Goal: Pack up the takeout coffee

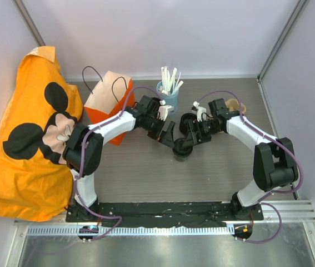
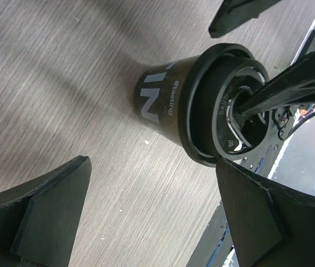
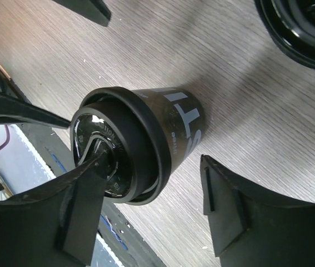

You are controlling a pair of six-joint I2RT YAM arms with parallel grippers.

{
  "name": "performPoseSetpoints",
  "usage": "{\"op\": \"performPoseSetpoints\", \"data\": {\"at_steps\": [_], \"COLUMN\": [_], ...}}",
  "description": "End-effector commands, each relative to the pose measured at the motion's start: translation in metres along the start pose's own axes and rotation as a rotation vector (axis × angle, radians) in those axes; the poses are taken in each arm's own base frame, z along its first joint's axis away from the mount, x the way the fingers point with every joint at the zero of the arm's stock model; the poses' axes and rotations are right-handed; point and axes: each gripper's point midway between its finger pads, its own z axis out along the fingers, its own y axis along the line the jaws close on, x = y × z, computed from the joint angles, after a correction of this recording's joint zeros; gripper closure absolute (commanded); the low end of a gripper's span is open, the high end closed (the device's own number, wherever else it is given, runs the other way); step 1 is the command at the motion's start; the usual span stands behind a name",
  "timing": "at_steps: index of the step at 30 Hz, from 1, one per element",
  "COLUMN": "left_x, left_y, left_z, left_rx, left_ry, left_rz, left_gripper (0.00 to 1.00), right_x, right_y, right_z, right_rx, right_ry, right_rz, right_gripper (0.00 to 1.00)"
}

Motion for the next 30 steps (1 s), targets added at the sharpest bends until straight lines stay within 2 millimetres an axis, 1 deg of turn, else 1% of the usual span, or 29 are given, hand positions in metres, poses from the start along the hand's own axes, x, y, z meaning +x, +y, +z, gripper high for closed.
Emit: {"op": "performPoseSetpoints", "data": {"at_steps": [1, 8, 17, 19, 23, 25, 28, 29, 30], "left_x": [-0.004, 0.01, 0.026, 0.03, 0.035, 0.033, 0.02, 0.011, 0.007], "left_y": [-0.001, 0.004, 0.012, 0.018, 0.024, 0.023, 0.014, 0.011, 0.008], "left_z": [0.006, 0.013, 0.023, 0.024, 0.027, 0.025, 0.019, 0.014, 0.011], "left_rx": [0.007, -0.031, -0.135, -0.166, -0.214, -0.216, -0.189, -0.182, -0.174], "left_ry": [-0.012, 0.025, 0.076, 0.09, 0.122, 0.119, 0.085, 0.058, 0.047], "left_rz": [0.019, 0.033, 0.08, 0.084, 0.096, 0.101, 0.118, 0.119, 0.118], "left_gripper": [0.0, 0.01, 0.05, 0.06, 0.09, 0.09, 0.06, 0.05, 0.04], "right_x": [-0.001, 0.0, 0.001, 0.001, 0.006, 0.006, 0.005, 0.003, 0.004], "right_y": [-0.006, -0.007, -0.009, -0.011, -0.013, -0.013, -0.012, -0.011, -0.011], "right_z": [0.006, 0.006, 0.004, 0.003, 0.004, 0.004, 0.002, 0.001, 0.0], "right_rx": [0.017, 0.024, 0.045, 0.058, 0.067, 0.066, 0.067, 0.067, 0.066], "right_ry": [-0.001, 0.0, -0.008, -0.012, -0.005, -0.004, -0.01, -0.015, -0.013], "right_rz": [-0.017, -0.016, -0.018, -0.025, -0.024, -0.028, -0.034, -0.037, -0.036], "right_gripper": [0.31, 0.33, 0.35, 0.35, 0.36, 0.36, 0.36, 0.36, 0.36]}}
